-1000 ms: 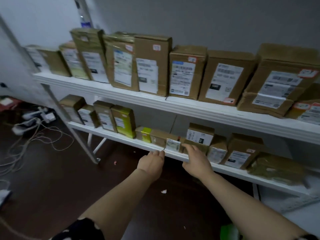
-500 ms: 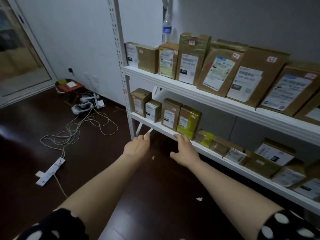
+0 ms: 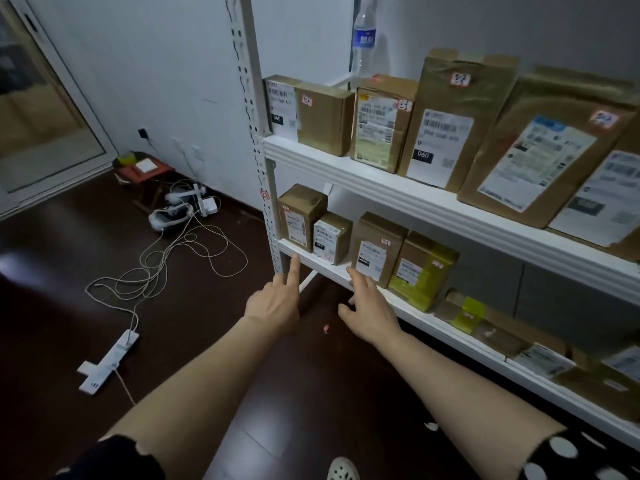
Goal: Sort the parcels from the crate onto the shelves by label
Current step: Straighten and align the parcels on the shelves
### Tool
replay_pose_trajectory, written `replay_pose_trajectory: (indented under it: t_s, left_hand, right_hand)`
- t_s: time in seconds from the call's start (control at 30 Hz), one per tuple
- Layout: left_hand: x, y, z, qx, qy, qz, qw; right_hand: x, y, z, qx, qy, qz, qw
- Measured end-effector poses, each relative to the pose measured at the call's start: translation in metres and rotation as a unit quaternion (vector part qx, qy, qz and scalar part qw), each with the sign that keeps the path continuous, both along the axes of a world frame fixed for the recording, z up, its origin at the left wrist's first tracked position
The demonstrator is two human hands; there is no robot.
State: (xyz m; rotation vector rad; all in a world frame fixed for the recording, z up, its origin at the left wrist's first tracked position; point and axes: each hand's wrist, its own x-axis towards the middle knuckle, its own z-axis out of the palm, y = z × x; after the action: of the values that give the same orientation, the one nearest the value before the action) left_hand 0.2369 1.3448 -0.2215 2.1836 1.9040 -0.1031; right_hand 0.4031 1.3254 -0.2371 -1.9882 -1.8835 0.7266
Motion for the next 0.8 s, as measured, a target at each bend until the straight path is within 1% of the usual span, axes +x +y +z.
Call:
replay_pose_trajectory:
  t_s: [0.2, 0.37, 0.5, 0.6, 0.7, 0.8]
  left_hand:
    - [-0.024, 0.062, -0.003, -0.049, -0.012, 0.031, 0.998]
    - [-0.037, 0.105, -0.005, -0.050, 0.009, -0.017, 0.999]
    - [-0.046, 0.142, -0.005, -0.053, 0.035, -0.097, 0.993]
    - [-0.041, 0.164, -0.004, -0.061, 0.046, -0.176, 0.981]
    - [-0.024, 0.165, 0.001, -0.068, 0.072, -0.279, 0.955]
    - [0.000, 0.138, 0.005, -0.069, 0.082, -0.392, 0.914]
  right_hand:
    - [-0.008, 0.063, -0.002, -0.017, 0.013, -0.021, 1.000]
    - [-0.023, 0.096, -0.001, -0.034, 0.002, -0.041, 0.999]
    - [-0.039, 0.110, 0.003, -0.030, 0.006, -0.099, 0.995]
    - [-0.047, 0.098, 0.005, -0.035, 0.020, -0.183, 0.982]
    - [-0.054, 0.064, 0.006, -0.048, 0.021, -0.273, 0.960]
    - [-0.060, 0.011, 0.007, -0.067, 0.032, -0.360, 0.930]
